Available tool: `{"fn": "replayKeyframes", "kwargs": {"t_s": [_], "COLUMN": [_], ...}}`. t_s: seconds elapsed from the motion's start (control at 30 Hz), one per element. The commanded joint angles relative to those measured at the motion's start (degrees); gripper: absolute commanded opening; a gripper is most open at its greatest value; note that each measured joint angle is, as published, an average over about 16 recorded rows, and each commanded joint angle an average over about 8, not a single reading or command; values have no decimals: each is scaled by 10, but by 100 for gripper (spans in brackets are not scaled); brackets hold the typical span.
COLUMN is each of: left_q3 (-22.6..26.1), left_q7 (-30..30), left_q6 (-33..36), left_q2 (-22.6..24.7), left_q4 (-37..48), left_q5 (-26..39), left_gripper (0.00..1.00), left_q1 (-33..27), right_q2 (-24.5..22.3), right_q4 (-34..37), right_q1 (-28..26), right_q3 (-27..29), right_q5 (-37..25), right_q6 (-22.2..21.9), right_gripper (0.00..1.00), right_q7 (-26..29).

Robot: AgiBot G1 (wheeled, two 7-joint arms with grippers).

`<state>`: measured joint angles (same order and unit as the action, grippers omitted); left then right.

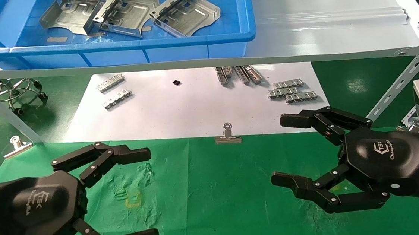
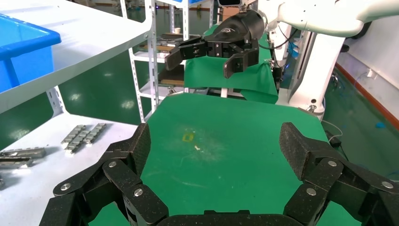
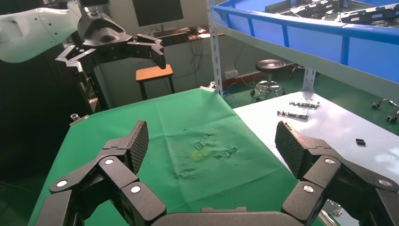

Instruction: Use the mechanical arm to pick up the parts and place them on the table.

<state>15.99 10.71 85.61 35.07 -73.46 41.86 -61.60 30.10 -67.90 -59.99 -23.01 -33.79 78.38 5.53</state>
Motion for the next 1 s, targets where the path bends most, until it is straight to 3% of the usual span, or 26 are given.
{"fn": "replayKeyframes", "kwargs": {"t_s": [0.03,0.4,0.43,0.67,0.7,1.0], "left_q3": [0,0,0,0,0,3], "left_q7": [0,0,0,0,0,2], "left_q6": [0,0,0,0,0,-27], "left_q2": [0,0,0,0,0,20], "left_q4": [0,0,0,0,0,-9], "left_q5": [0,0,0,0,0,7], "left_gripper": [100,100,100,100,100,100], "left_q1": [0,0,0,0,0,-5], "right_q2": [0,0,0,0,0,0], "right_q4": [0,0,0,0,0,0], "right_q1": [0,0,0,0,0,0], "right_q3": [0,0,0,0,0,0], "right_q5": [0,0,0,0,0,0], "right_q6": [0,0,0,0,0,0], "right_gripper": [100,99,92,5,0,0], "right_q7": [0,0,0,0,0,0]}}
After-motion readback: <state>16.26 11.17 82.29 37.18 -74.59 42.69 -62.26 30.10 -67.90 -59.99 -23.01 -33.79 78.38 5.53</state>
